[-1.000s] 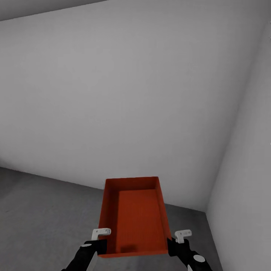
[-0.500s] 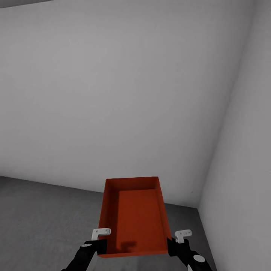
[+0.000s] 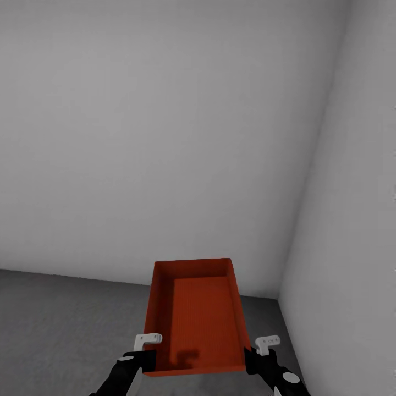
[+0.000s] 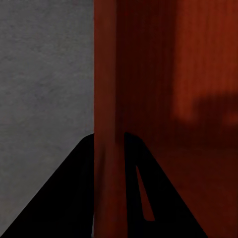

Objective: Move the two storage containers from the living room to the garage. In the garage, place one container on the floor and stack the other container on top of it (either order is fine).

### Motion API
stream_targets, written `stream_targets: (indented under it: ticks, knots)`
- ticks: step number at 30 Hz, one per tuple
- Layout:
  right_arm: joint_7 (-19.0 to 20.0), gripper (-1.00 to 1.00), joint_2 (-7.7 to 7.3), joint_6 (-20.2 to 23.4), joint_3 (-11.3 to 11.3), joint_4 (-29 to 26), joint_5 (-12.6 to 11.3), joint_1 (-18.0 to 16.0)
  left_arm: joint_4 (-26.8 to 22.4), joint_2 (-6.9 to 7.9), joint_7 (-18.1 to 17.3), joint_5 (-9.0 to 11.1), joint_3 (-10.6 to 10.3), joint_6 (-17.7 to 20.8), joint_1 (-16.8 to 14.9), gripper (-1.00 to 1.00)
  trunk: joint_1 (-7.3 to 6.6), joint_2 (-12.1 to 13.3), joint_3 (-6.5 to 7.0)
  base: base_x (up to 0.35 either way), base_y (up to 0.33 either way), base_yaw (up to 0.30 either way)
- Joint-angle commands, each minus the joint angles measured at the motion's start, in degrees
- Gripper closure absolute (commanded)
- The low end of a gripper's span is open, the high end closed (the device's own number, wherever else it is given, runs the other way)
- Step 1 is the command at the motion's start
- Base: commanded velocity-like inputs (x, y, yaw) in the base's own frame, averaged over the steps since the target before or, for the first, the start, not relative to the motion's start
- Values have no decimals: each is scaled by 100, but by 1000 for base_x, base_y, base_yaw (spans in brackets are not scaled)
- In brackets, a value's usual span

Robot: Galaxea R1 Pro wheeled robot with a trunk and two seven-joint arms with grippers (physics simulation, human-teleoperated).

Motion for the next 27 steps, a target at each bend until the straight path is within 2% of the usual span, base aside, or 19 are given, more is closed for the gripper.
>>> stream_targets:
  ticks: [1, 14, 22, 27]
  knots:
    - [96, 100, -12, -69, 89, -21, 21, 1, -1, 285, 125, -113, 72, 52, -1, 100, 2, -5, -2, 0, 0, -53]
    - [96, 100, -12, -69, 89, -21, 21, 1, -1, 285, 125, -113, 72, 52, -3, 100, 2, -5, -3, 0, 0, -7]
    - [96, 100, -12, -69, 89, -21, 21, 1, -1, 285, 124, -113, 72, 52, -1, 100, 2, -5, -3, 0, 0, -206]
    - [96, 100, -12, -69, 89, -21, 21, 1, -1, 285, 125, -113, 72, 52, -1, 100, 2, -5, -3, 0, 0, -61]
